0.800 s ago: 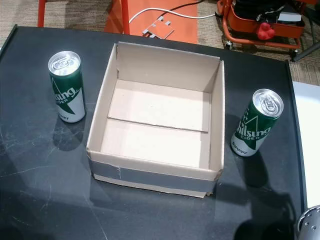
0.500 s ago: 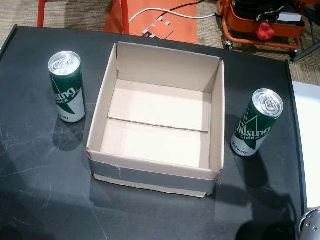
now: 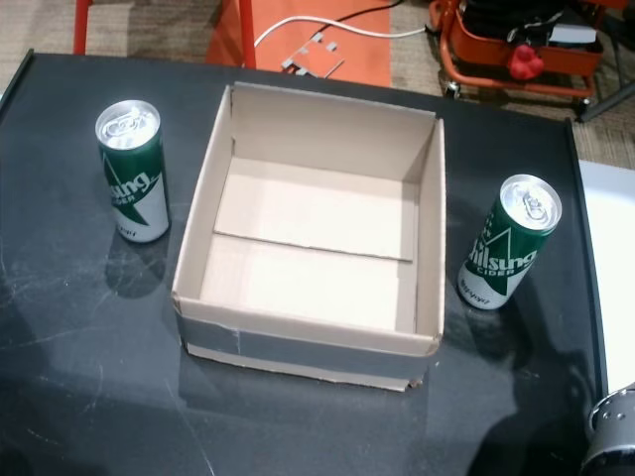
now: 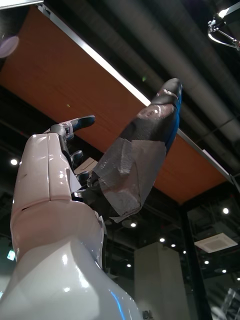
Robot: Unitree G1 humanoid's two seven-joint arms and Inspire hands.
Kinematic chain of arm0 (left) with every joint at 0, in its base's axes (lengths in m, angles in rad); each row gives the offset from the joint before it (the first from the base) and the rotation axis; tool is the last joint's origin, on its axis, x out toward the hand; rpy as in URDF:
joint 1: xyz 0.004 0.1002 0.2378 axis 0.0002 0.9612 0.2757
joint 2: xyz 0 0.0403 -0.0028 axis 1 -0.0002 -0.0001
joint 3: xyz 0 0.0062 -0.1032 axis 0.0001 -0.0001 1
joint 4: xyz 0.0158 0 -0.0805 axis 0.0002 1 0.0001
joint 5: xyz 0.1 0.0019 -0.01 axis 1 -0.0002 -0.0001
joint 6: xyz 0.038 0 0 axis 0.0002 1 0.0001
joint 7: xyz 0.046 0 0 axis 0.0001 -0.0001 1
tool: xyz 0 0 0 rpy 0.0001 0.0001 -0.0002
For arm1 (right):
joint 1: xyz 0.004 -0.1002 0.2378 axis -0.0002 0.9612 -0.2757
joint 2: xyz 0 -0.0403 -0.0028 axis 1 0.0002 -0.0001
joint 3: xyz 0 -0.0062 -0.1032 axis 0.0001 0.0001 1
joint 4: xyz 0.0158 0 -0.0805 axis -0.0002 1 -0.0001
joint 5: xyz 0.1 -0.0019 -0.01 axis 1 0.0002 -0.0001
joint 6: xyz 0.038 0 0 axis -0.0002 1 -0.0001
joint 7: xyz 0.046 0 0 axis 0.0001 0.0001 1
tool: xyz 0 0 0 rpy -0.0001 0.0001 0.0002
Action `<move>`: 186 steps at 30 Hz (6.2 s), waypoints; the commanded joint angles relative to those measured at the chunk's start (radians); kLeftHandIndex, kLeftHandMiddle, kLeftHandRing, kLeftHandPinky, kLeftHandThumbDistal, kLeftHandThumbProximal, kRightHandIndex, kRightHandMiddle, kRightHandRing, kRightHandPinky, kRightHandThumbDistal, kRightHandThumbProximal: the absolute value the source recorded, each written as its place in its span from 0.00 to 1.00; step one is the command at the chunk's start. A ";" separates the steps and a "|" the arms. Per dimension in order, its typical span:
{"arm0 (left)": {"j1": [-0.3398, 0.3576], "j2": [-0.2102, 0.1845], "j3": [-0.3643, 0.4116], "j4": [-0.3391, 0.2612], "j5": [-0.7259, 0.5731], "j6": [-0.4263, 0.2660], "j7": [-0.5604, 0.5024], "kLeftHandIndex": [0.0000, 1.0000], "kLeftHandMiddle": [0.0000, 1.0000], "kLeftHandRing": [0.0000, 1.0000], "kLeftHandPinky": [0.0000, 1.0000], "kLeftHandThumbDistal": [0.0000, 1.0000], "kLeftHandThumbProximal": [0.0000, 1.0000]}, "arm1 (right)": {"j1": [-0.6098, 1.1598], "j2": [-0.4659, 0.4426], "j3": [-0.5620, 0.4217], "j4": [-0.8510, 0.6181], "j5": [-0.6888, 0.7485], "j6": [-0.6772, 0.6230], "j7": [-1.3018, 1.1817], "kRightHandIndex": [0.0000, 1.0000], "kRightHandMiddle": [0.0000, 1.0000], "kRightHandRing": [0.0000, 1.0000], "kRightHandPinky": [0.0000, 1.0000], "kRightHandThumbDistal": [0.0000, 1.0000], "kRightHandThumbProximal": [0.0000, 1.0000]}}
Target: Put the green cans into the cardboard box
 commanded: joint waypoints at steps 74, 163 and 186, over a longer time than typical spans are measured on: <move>-0.021 0.051 0.071 0.072 -0.036 0.097 0.008 0.78 0.84 0.89 0.76 1.00 0.49 | 0.039 -0.130 0.180 0.202 -0.317 0.154 -0.246 0.91 0.91 0.92 0.98 1.00 0.60; -0.025 0.050 0.102 0.049 -0.037 0.110 0.066 0.73 0.78 0.86 0.77 1.00 0.53 | -0.074 -0.091 0.270 0.310 -0.566 0.327 -0.561 0.90 0.90 0.91 0.97 1.00 0.65; 0.026 0.041 0.143 -0.084 -0.140 0.199 0.260 0.65 0.71 0.85 0.76 1.00 0.42 | -0.009 -0.083 0.307 0.328 -0.642 0.290 -0.648 0.84 0.83 0.85 0.90 1.00 0.69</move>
